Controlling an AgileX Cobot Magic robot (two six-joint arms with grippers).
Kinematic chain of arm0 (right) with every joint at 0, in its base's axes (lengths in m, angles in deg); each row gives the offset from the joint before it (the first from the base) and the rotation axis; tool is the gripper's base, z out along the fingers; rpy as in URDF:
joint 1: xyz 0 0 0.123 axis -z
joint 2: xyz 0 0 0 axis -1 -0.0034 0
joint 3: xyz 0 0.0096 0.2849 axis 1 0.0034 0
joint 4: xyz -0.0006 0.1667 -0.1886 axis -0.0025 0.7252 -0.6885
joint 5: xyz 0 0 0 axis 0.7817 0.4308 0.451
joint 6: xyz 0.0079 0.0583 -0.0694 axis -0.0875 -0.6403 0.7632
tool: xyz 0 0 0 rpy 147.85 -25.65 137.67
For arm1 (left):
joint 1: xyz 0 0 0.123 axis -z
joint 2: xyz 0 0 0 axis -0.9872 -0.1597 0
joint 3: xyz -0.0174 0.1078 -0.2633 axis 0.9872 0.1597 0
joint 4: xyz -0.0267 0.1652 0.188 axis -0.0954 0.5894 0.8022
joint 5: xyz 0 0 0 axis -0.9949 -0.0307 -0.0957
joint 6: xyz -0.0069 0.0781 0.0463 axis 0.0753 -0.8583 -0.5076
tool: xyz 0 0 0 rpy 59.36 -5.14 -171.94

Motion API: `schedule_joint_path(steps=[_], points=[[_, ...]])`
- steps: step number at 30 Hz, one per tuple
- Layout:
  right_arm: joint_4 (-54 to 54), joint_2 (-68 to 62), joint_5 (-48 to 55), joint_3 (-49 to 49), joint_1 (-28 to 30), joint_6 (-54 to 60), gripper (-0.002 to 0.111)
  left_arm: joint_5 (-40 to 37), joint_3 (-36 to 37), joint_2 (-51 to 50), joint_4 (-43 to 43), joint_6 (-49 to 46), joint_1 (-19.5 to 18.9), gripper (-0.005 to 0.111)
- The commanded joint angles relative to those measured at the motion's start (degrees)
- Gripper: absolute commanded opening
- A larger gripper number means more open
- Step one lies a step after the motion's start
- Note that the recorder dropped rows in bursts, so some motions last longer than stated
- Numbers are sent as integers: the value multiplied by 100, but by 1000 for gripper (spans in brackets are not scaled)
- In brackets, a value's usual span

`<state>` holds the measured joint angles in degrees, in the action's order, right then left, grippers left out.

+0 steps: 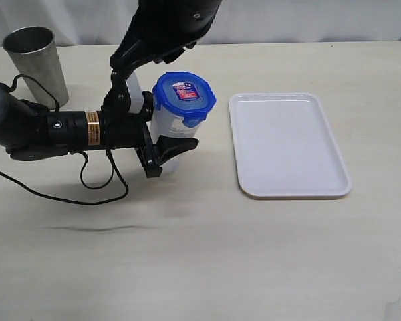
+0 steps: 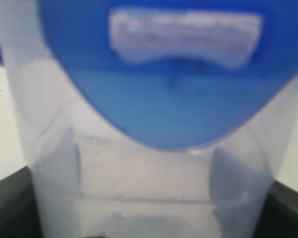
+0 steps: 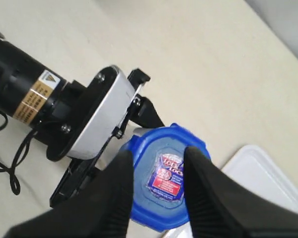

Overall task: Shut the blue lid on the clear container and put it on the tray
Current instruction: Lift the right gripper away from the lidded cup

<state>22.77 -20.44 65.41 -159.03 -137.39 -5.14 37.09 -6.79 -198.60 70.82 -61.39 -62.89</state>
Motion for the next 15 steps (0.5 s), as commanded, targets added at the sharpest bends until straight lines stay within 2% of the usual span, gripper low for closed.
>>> schedule_joint_path(steps=[1, 6, 15], points=[[22, 765, -772, 710, 10, 25, 30, 578, -24, 82, -73, -28, 14, 0], [22, 1722, -1875, 1855, 10, 25, 5, 984, -24, 82, -62, -6, 14, 0], [22, 3466, -4134, 4139, 10, -92, 5, 984, -24, 82, -62, 5, 14, 0]])
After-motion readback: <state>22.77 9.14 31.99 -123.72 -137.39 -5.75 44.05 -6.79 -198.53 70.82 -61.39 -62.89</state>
